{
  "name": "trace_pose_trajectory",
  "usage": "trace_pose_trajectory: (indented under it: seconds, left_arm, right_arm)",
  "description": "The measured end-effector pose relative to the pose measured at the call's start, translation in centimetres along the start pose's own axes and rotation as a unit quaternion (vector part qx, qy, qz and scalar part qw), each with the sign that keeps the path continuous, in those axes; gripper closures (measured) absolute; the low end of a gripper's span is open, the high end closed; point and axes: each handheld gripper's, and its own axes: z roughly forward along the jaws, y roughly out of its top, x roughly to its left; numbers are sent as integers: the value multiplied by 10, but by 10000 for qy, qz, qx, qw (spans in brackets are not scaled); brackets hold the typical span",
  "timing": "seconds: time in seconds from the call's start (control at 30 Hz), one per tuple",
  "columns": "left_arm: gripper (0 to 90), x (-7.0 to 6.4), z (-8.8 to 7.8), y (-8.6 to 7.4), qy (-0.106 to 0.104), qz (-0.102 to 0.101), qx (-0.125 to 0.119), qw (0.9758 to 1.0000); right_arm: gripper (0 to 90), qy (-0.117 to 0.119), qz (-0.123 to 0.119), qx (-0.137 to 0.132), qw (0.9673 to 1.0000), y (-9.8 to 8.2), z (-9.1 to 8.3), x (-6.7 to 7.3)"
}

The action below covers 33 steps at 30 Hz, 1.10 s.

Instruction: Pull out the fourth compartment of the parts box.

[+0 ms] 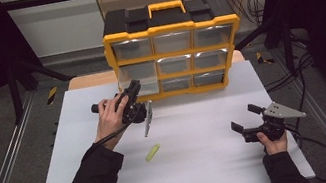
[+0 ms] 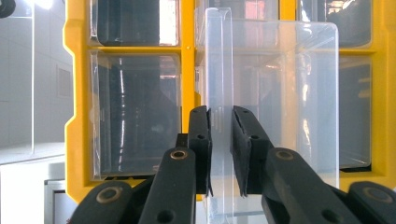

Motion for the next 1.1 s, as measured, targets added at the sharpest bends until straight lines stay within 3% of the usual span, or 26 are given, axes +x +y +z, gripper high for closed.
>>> trace_pose_trajectory:
  seconds: [1.1]
  left_arm:
    - [780,-6,-12,2,70,-19,-61,10000]
  right_arm:
    - [5,1,1,3,10000,0,0,0]
